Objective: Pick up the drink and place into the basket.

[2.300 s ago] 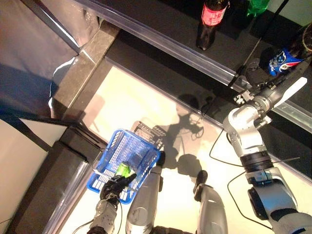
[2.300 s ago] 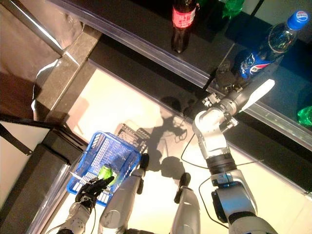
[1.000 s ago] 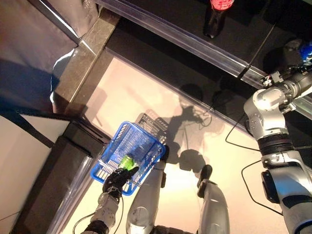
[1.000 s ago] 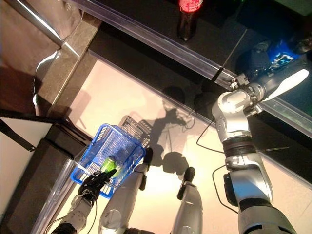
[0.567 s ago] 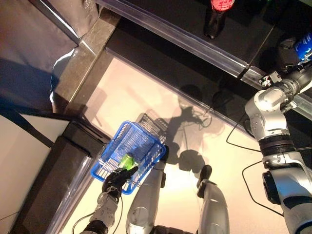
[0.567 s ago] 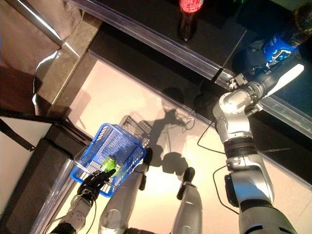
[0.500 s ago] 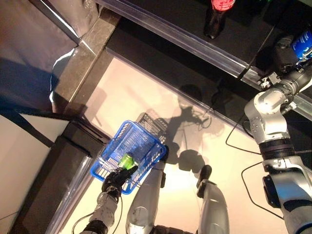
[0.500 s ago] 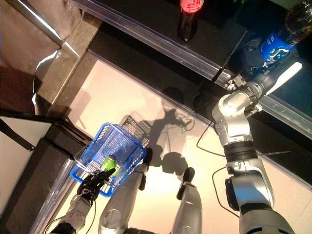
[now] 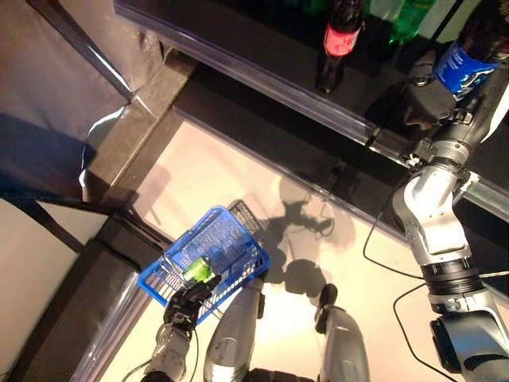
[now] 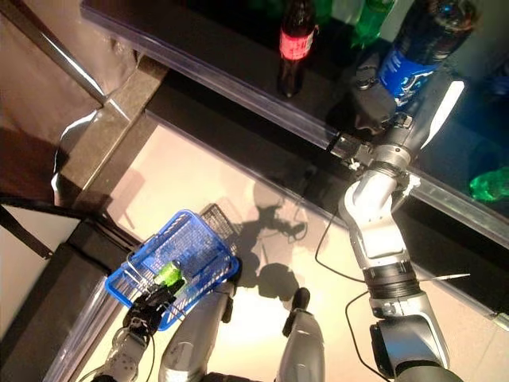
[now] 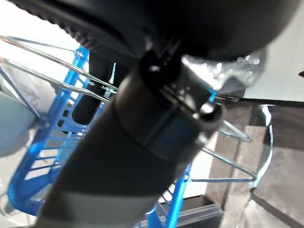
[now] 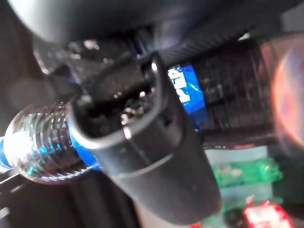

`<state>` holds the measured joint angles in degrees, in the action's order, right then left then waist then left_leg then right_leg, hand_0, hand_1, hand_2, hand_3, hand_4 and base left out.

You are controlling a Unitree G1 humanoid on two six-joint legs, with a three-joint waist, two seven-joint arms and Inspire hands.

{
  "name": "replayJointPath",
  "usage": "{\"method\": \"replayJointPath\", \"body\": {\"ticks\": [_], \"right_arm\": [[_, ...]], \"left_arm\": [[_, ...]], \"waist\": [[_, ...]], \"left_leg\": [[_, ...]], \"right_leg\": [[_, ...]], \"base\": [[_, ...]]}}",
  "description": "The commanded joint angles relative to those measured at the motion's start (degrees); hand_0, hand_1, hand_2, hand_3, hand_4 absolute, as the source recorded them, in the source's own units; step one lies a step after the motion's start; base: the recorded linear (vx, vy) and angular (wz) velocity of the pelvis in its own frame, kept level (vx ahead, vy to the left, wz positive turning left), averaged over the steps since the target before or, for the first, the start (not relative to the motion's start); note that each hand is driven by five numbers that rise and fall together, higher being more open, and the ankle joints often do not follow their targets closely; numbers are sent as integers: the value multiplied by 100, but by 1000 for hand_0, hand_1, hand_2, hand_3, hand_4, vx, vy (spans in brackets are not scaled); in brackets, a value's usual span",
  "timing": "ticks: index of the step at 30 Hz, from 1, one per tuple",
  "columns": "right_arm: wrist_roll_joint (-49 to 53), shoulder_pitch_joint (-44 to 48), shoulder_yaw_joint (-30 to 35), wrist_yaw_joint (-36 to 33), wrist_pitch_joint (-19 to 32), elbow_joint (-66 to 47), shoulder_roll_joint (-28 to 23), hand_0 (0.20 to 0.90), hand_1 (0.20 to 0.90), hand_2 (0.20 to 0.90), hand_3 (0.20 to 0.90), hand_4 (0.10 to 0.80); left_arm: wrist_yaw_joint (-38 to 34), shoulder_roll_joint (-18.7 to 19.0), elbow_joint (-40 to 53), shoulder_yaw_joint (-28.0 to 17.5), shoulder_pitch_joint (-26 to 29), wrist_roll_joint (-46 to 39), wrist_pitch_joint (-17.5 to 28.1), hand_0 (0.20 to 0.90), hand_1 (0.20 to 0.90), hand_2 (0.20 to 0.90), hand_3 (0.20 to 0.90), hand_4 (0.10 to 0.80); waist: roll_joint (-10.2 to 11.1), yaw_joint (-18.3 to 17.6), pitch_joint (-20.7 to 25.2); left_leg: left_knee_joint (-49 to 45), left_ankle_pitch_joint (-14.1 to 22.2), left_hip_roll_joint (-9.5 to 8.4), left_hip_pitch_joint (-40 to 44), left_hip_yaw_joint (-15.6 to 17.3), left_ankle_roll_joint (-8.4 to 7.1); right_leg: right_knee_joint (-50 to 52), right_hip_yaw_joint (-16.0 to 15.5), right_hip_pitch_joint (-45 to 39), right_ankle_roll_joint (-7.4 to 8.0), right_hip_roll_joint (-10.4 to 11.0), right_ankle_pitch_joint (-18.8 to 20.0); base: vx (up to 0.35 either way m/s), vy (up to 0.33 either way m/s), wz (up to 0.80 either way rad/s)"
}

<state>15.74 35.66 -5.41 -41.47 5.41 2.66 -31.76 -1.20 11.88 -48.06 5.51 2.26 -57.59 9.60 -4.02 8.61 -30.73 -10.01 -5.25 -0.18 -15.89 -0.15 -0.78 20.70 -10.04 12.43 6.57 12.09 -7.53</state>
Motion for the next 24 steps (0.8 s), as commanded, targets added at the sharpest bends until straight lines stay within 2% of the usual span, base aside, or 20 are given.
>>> {"method": "replayJointPath", "body": {"ticks": [1,7,8,15,18,24], "right_arm": [[-513,631,394,353,867,-1397,-668,300,300,300,200,100],[-95,120,215,1064,806,-1839,-438,300,300,300,200,100],[22,-83,121,1296,829,-1953,-312,300,300,300,200,100],[537,-674,-267,2105,778,-2350,180,300,300,300,200,100],[826,-883,-618,2513,674,-2511,456,300,300,300,200,100],[890,-984,-1122,2749,587,-2611,688,300,300,300,200,100]], "left_arm": [[494,138,788,73,-437,-4,535,300,300,300,200,100],[598,185,1222,72,-519,63,735,300,300,300,200,100],[597,232,1514,64,-530,76,754,300,300,300,200,100],[617,413,2725,45,-667,-16,587,300,300,300,200,100],[521,535,3499,115,-694,-49,379,300,300,300,200,100],[654,676,4358,171,-737,-27,119,300,300,300,200,100]], "waist": [[95,-44,633],[160,-80,869],[167,-98,937],[149,-91,1117],[136,-34,1179],[139,130,1239]], "left_leg": [[-408,452,27,205,-331,-103],[-258,452,80,496,-323,-131],[-221,449,83,571,-325,-134],[-88,435,103,804,-328,-147],[-58,421,98,864,-376,-150],[-45,400,67,908,-527,-136]], "right_leg": [[-169,-345,-296,-575,-159,205],[-283,-335,-589,-596,-203,173],[-293,-322,-653,-601,-220,162],[-416,-317,-916,-603,-252,146],[-443,-341,-1019,-598,-261,129],[-476,-433,-1129,-596,-267,117]], "base": [[37,-32,15],[44,-2,5],[41,12,4],[35,18,2],[11,2,3],[0,-23,4]]}}
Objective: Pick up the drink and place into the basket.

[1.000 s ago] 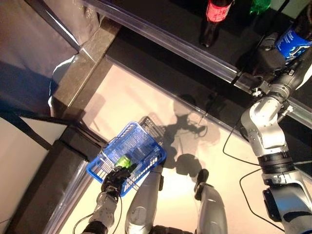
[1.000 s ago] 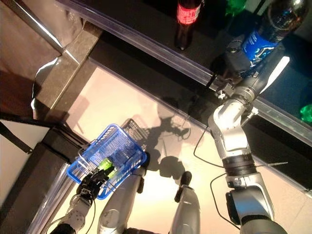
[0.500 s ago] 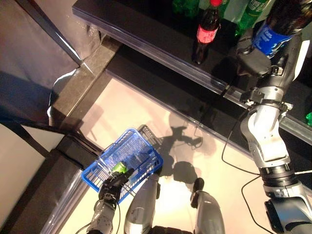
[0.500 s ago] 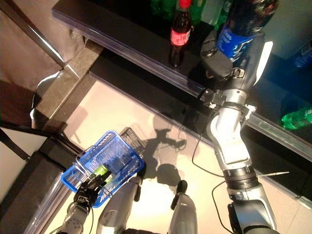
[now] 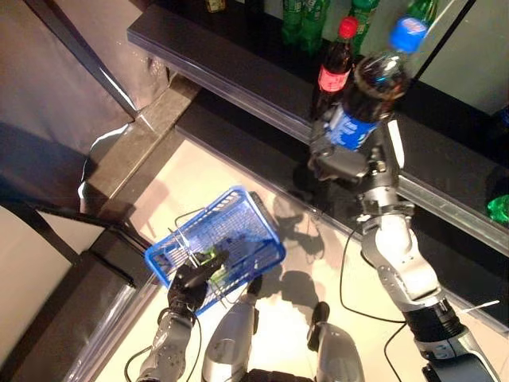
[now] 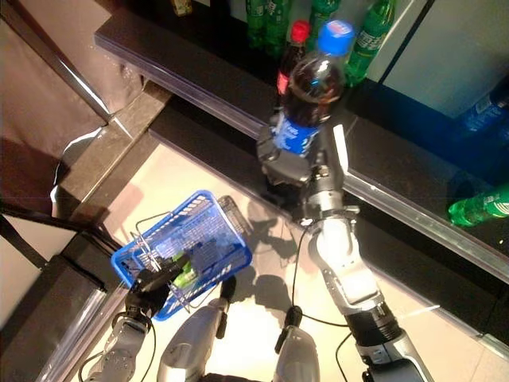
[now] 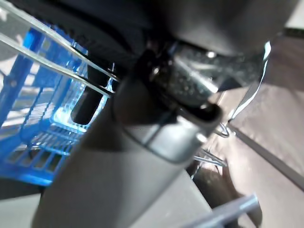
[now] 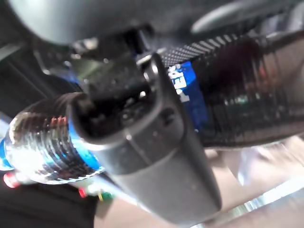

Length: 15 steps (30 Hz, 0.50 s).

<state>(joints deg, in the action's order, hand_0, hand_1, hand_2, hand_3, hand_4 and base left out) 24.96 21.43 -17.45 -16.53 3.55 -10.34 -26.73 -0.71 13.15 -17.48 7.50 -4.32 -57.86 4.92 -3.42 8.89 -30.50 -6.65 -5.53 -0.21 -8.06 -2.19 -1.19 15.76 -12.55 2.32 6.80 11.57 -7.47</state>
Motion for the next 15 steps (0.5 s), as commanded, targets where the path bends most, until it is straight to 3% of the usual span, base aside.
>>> {"method": "replayJointPath", "body": {"ticks": [1,9,15], "right_arm": [[-37,441,-5,232,776,-1303,235,300,300,300,200,100],[-90,735,-549,-132,492,-1172,466,300,300,300,200,100],[-140,713,-728,-276,446,-1031,562,300,300,300,200,100]], "left_arm": [[640,578,1451,1,-88,3,550,300,300,300,200,100],[829,845,2664,178,41,-437,-81,300,300,300,200,100],[1170,969,3379,245,162,-679,-97,300,300,300,200,100]], "waist": [[76,136,1225],[53,388,1210],[66,495,1184]], "left_leg": [[-372,418,62,135,-358,-91],[-389,366,-36,94,-654,-73],[-394,351,-81,52,-818,-62]], "right_leg": [[1,-202,-142,-619,-219,117],[-53,-344,-229,-607,-243,135],[-88,-402,-243,-588,-264,152]], "base": [[-1,-33,7],[-28,-43,10],[-34,-40,10]]}}
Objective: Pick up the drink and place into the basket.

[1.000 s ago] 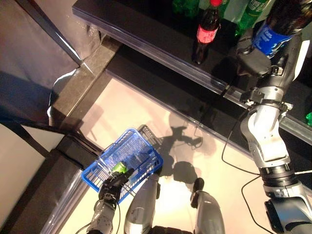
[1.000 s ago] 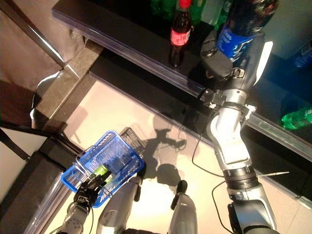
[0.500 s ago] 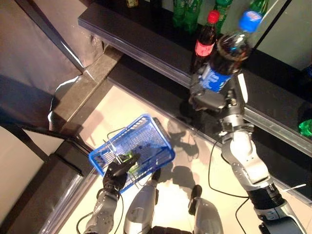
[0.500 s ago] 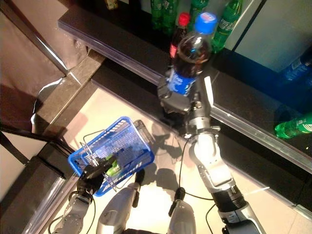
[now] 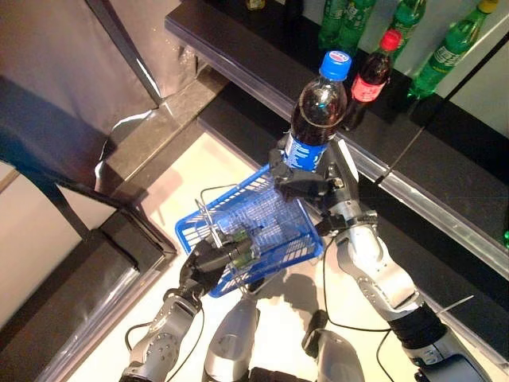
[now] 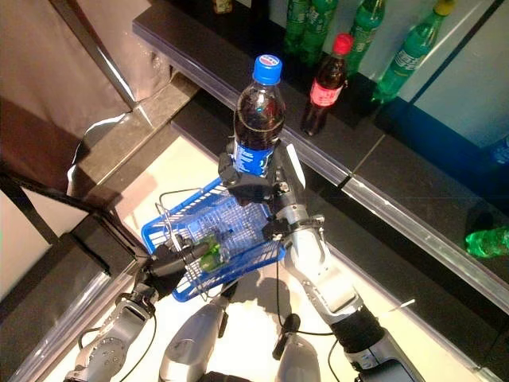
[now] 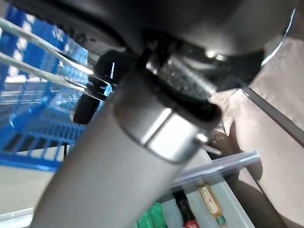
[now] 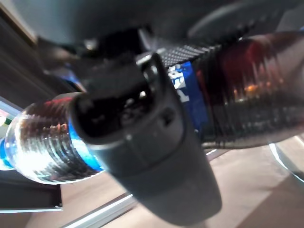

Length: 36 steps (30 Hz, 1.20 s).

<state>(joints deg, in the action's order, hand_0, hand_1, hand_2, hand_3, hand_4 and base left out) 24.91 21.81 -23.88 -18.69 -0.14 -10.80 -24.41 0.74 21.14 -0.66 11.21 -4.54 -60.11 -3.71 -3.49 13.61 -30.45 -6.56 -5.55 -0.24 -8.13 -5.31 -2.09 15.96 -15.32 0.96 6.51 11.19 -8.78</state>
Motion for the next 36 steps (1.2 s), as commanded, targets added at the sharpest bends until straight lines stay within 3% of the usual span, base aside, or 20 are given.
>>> {"method": "replayJointPath", "body": {"ticks": [1,8,17,21,26,30,36], "right_arm": [[-147,674,-101,-79,808,-969,341,300,300,300,200,100],[-104,698,-305,-233,774,-770,463,300,300,300,200,100],[-299,646,-680,-337,597,-702,682,300,300,300,200,100],[-490,596,-756,-550,440,-582,665,300,300,300,200,100],[-752,496,-812,-690,375,-414,713,300,300,300,200,100],[-934,466,-792,-852,291,-275,707,300,300,300,200,100],[-1170,357,-802,-952,214,-62,715,300,300,300,200,100]], "left_arm": [[1068,181,1770,-114,211,-462,753,300,300,300,200,100],[1546,400,2389,-32,603,-176,1009,300,300,300,200,100],[2206,570,2842,79,987,-367,812,300,300,300,200,100],[2636,709,3088,-65,1072,-406,1179,300,300,300,200,100],[2974,745,3190,-205,1106,-416,1288,300,300,300,200,100],[3612,777,3360,-346,1105,-843,1246,300,300,300,200,100],[3970,791,3439,-406,1202,-1343,1209,300,300,300,200,100]], "waist": [[77,34,1175],[117,116,1144],[149,172,1195],[144,195,1220],[144,232,1266],[114,257,1292],[103,207,1333]], "left_leg": [[-414,355,-85,49,-522,29],[-467,378,-137,-1,-660,44],[-486,381,-137,-19,-708,25],[-491,388,-137,-10,-699,9],[-529,409,-153,-25,-705,-6],[-538,415,-160,-35,-695,-16],[-528,418,-154,-21,-648,-25]], "right_leg": [[-113,-132,-109,-557,-226,286],[-118,-193,-124,-538,-226,287],[-99,-223,-147,-523,-217,264],[-66,-243,-152,-528,-190,237],[-42,-267,-161,-531,-158,211],[-27,-298,-169,-527,-128,193],[-6,-247,-148,-515,-115,190]], "base": [[-24,-36,1],[-2,-38,10],[45,-17,7],[54,2,0],[49,-2,1],[29,12,1],[13,11,0]]}}
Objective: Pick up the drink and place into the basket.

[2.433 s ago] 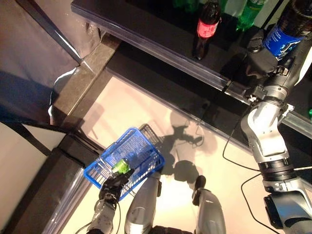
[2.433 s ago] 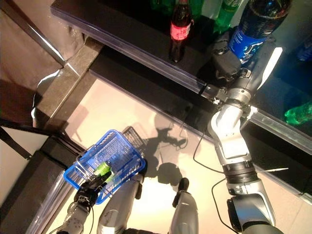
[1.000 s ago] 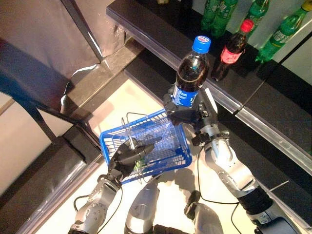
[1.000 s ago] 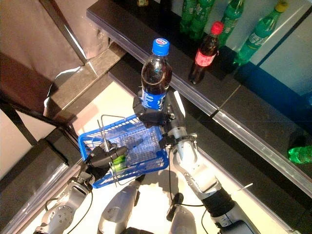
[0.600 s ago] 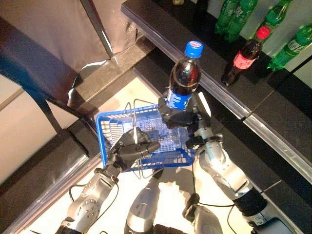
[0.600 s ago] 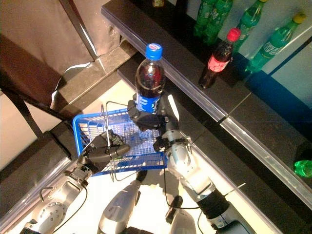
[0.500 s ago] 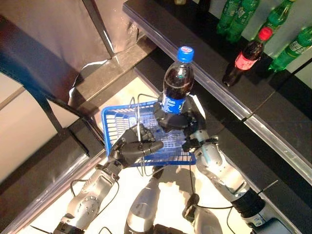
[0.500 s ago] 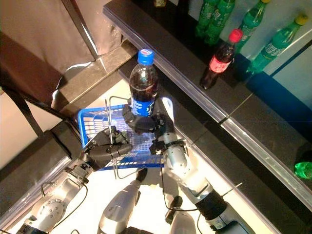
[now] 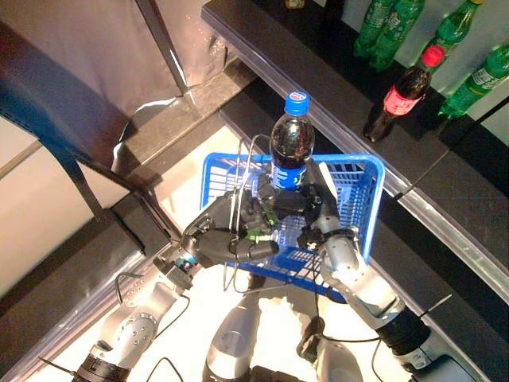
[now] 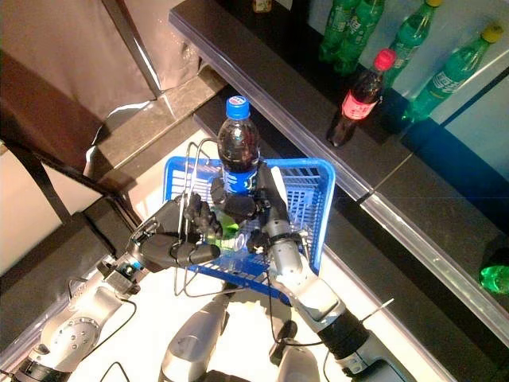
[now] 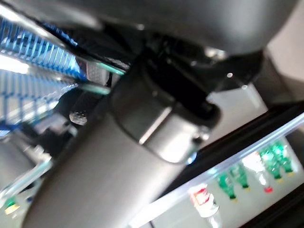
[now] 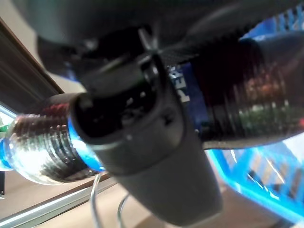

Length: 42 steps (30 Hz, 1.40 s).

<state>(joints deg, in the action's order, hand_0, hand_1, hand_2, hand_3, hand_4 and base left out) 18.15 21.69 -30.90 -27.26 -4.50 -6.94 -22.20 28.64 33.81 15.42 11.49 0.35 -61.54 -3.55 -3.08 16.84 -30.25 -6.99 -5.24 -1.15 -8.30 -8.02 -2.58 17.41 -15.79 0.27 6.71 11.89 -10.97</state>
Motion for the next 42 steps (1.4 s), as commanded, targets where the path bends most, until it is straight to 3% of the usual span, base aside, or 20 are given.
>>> {"method": "replayJointPath", "body": {"ticks": [1,26,36,37,42], "right_arm": [[-588,282,-121,-95,657,-309,521,300,300,300,200,100],[-1115,-438,-824,-45,555,2221,1095,300,300,300,200,100],[-761,-181,-865,-66,-275,3532,1325,300,300,300,200,100],[-551,-9,-825,-116,-628,3882,1366,300,300,300,200,100],[-312,509,-693,-111,-1216,4791,1491,300,300,300,200,100]], "left_arm": [[1215,-487,1851,-451,751,-1258,1183,300,300,300,200,100],[1613,-512,2070,-404,886,-1294,1172,300,300,300,200,100],[1693,-539,2095,-274,998,-1236,905,300,300,300,200,100],[1700,-553,2090,-198,1035,-1180,847,300,300,300,200,100],[1571,-593,2133,-48,1214,-1176,627,300,300,300,200,100]], "waist": [[60,-133,1330],[-30,25,1249],[-4,259,1184],[9,323,1149],[43,462,1116]], "left_leg": [[-485,390,-67,-5,-360,24],[-543,378,-134,-163,-444,4],[-627,378,-193,-250,-626,-5],[-657,404,-198,-242,-647,-14],[-668,404,-212,-235,-719,-16]], "right_leg": [[-151,-184,-74,-533,-184,405],[-148,-272,-17,-518,-126,398],[-145,-441,-61,-534,-117,412],[-125,-457,-96,-541,-117,390],[-131,-502,-144,-539,-130,412]], "base": [[0,0,0],[-3,-3,0],[15,-38,9],[25,-47,6],[42,-46,5]]}}
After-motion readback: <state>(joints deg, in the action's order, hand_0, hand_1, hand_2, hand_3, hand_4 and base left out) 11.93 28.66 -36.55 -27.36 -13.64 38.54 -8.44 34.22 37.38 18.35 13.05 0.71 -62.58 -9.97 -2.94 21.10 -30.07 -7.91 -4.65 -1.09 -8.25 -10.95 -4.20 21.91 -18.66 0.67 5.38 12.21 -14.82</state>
